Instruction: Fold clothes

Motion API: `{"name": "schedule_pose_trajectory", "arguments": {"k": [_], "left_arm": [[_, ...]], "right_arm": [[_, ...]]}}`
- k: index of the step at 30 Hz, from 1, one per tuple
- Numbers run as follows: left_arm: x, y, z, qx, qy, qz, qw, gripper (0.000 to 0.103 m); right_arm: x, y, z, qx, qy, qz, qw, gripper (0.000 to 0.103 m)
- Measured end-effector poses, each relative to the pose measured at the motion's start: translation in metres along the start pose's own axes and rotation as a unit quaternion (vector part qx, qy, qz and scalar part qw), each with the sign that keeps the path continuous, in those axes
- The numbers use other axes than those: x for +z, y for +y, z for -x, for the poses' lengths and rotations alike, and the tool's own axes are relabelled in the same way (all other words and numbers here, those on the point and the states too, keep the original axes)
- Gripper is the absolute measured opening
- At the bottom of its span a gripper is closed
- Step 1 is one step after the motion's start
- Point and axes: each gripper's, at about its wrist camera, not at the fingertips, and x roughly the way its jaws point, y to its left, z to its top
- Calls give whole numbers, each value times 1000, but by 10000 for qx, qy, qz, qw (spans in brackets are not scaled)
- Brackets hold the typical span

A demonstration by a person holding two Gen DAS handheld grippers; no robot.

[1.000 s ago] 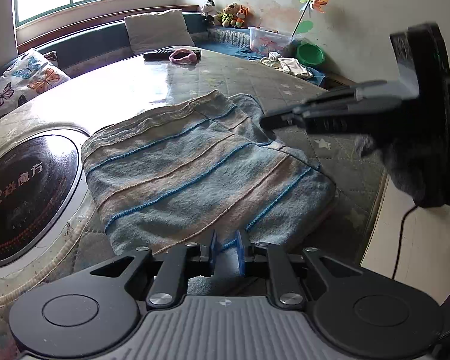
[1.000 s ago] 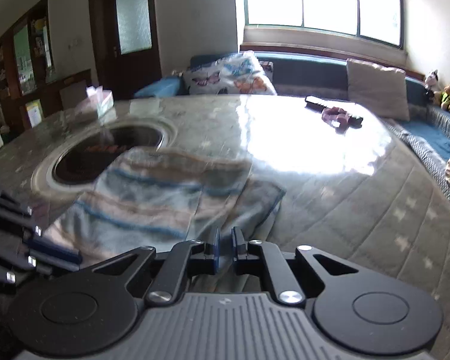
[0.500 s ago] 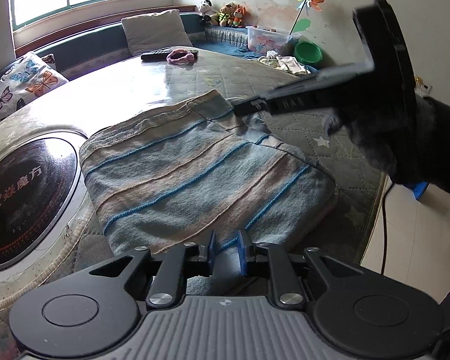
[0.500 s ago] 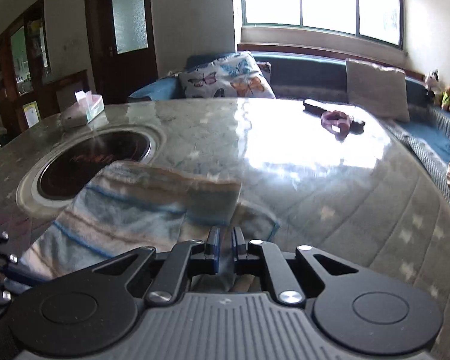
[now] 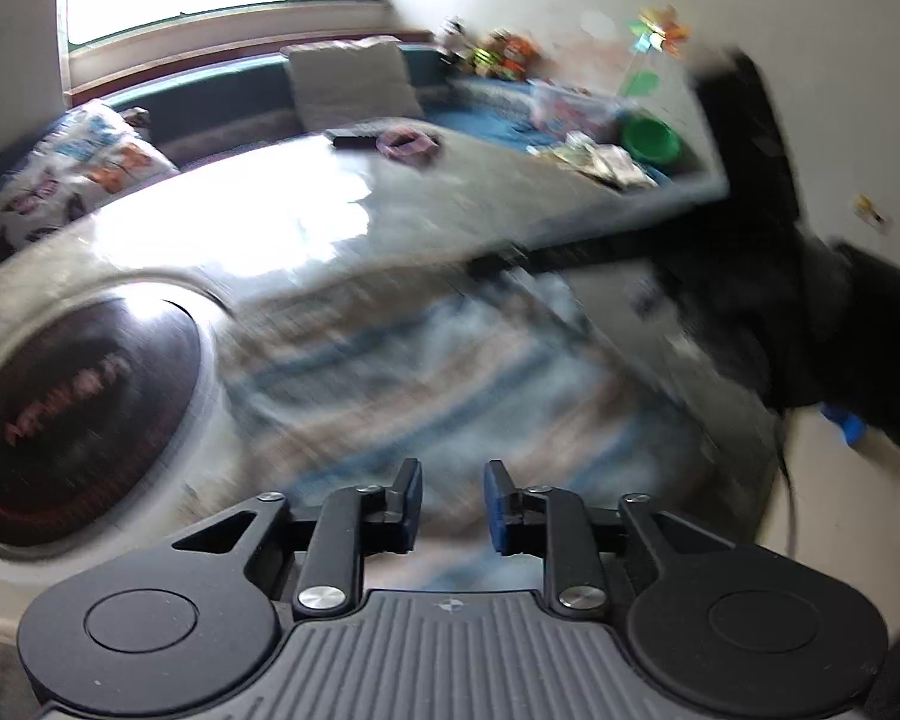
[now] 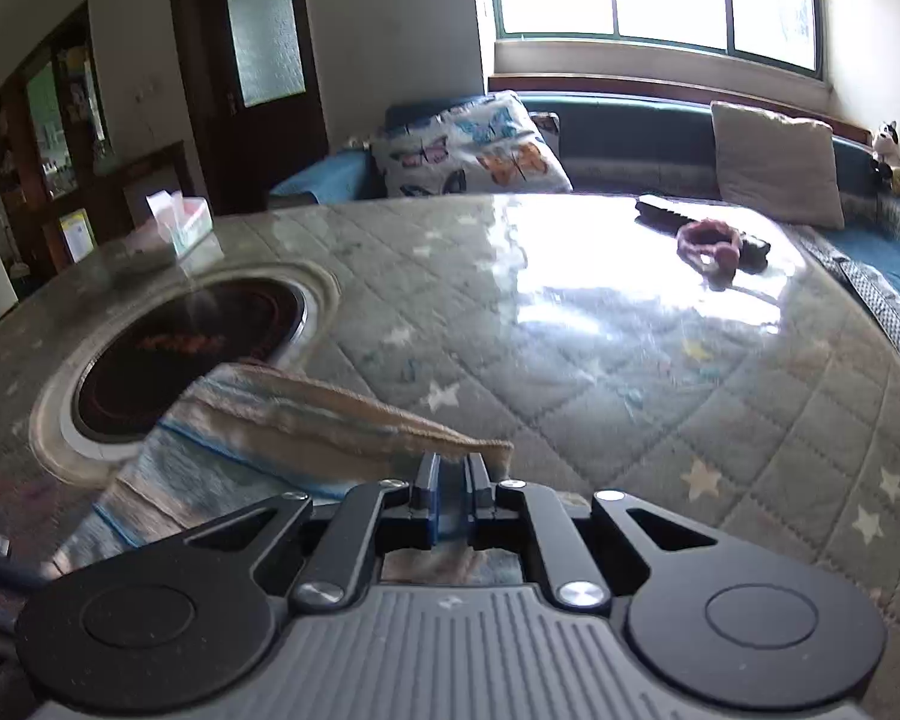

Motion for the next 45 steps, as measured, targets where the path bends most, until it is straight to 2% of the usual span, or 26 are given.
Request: {"name": "schedule_pose_trajectory", "arguments": {"k": [7, 14, 21, 26, 30, 34, 39, 45], "left_arm": [[42, 32, -32, 317, -136, 392, 9986, 29], [61, 48, -69, 169, 9, 602, 9980, 27], [69, 54, -89, 243, 86, 721, 9971, 27], [75, 42, -88, 296, -72, 496, 9983, 26], [75, 39, -103, 425, -21, 313, 9986, 26], [77, 44, -97, 362, -103, 457, 9982, 26], [69, 56, -66, 552, -311, 553, 9965, 26], [50, 70, -63, 805, -145, 705, 9941, 26]], "right_arm": [[-1, -3, -14, 24, 164, -138, 9998, 7], [-3, -2, -13, 14, 162, -112, 9998, 7], [-4, -3, -15, 43, 161, -108, 9998, 7], [-4, -3, -15, 45, 159, -71, 9998, 7], [-4, -3, -15, 41, 154, -70, 9998, 7], [-4, -3, -15, 43, 152, -78, 9998, 7], [-4, -3, -14, 49, 145, -104, 9998, 7], [-5, -1, -14, 14, 126, -83, 9999, 8]]}}
